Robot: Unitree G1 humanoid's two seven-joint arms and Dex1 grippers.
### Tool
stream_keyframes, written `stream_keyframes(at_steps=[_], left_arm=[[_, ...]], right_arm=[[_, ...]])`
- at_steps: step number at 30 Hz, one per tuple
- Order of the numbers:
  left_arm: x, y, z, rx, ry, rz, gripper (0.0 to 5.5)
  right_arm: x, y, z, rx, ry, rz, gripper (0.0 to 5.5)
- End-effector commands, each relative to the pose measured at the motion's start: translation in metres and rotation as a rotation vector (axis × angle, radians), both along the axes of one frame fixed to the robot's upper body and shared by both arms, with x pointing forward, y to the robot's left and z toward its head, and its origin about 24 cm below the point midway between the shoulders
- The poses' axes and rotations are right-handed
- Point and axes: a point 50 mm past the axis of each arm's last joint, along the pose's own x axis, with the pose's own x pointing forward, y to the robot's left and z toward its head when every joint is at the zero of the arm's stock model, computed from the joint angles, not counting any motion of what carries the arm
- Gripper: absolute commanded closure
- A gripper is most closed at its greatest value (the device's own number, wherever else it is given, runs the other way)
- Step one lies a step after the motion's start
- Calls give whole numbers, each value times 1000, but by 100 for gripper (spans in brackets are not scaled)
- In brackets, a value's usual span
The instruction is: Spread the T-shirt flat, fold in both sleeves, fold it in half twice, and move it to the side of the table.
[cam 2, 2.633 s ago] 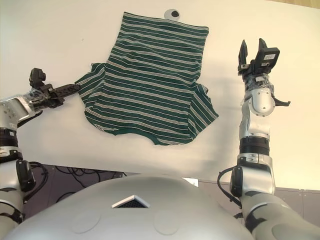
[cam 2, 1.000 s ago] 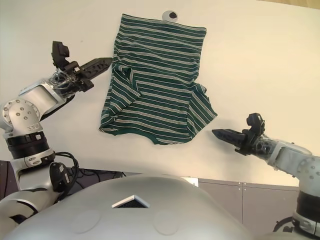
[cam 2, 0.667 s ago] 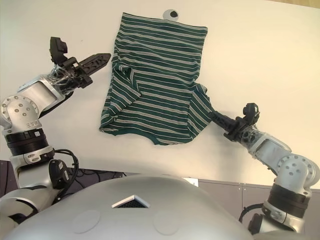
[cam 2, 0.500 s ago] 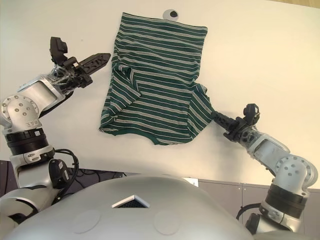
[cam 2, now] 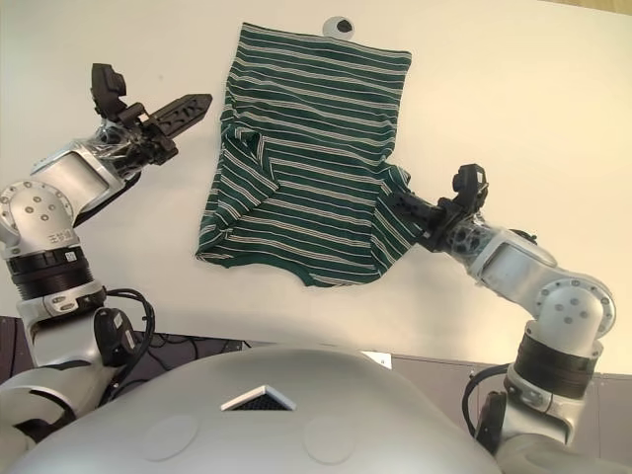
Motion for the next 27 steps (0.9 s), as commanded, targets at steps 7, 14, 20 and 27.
stream_keyframes(at_steps=[7,14,20,27], left_arm=[[-2,4,-7,37,20,27,358],[1,3,-4,39,16,19,358],[4,11,-3,51,16,35,358],[3,9,-4,50,21,31,358]], right_arm=[[-26,-46,-26,-149,120,-92,364],[-33,-27,-34,-87,129,-21,399],[-34,-23,-35,-75,128,-19,504],[-31,-19,-34,-63,113,-13,549]])
